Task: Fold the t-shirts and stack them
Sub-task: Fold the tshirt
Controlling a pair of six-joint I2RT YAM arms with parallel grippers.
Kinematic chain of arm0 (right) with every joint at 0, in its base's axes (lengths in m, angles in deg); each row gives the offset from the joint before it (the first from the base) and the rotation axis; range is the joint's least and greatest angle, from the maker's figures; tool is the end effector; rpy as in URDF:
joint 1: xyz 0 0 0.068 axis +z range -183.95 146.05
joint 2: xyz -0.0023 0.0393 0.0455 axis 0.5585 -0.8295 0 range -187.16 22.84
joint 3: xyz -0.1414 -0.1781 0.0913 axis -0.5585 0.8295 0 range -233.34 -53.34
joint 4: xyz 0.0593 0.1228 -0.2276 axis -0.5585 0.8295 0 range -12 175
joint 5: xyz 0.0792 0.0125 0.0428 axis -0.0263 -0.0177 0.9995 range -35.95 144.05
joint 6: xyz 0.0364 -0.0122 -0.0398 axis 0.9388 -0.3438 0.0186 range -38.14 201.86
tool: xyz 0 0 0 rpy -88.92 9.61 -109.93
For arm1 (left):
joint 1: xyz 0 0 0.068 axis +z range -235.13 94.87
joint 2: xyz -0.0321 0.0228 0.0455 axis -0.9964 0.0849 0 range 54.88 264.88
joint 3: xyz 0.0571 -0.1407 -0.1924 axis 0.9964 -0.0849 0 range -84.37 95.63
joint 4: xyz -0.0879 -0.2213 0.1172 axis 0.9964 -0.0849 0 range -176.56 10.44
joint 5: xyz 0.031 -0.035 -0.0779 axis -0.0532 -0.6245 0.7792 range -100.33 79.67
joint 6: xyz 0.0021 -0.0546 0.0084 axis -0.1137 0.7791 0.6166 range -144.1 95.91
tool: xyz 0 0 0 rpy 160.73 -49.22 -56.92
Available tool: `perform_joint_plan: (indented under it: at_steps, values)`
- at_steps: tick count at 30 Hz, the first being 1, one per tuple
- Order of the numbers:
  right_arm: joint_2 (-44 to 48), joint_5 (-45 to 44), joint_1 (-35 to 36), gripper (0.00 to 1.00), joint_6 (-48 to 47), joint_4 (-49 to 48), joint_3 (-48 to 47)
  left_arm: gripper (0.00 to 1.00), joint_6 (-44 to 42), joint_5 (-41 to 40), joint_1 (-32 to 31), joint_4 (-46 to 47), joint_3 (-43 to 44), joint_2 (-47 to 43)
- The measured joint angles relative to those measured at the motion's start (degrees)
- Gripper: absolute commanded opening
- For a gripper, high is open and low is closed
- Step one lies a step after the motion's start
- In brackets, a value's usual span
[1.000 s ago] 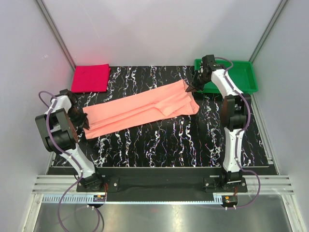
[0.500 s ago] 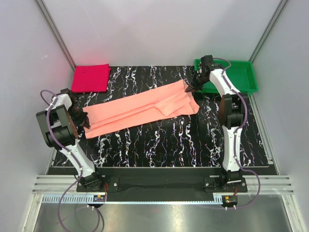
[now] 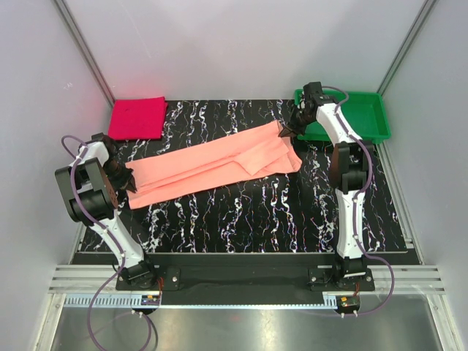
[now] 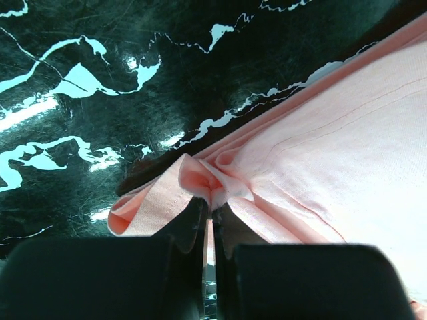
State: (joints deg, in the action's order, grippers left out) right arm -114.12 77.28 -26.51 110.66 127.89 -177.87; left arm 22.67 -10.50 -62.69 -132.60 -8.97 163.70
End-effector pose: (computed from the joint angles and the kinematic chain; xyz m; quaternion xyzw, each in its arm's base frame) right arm 0.4924 0.0793 0.1828 0.1289 0.9435 0.2587 0.1619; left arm 0.3177 0.1314 0.1377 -0.5677 0.8227 -0.0051 0.0305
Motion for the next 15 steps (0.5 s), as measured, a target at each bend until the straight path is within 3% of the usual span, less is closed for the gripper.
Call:
perform_joint_plan:
  at_steps: [15]
  values:
    - [-2.75, 1.38, 1.84, 0.0, 0.61, 0.61, -5.77, 0.02, -0.31, 0.04, 0.0, 0.42, -0.04, 0.0]
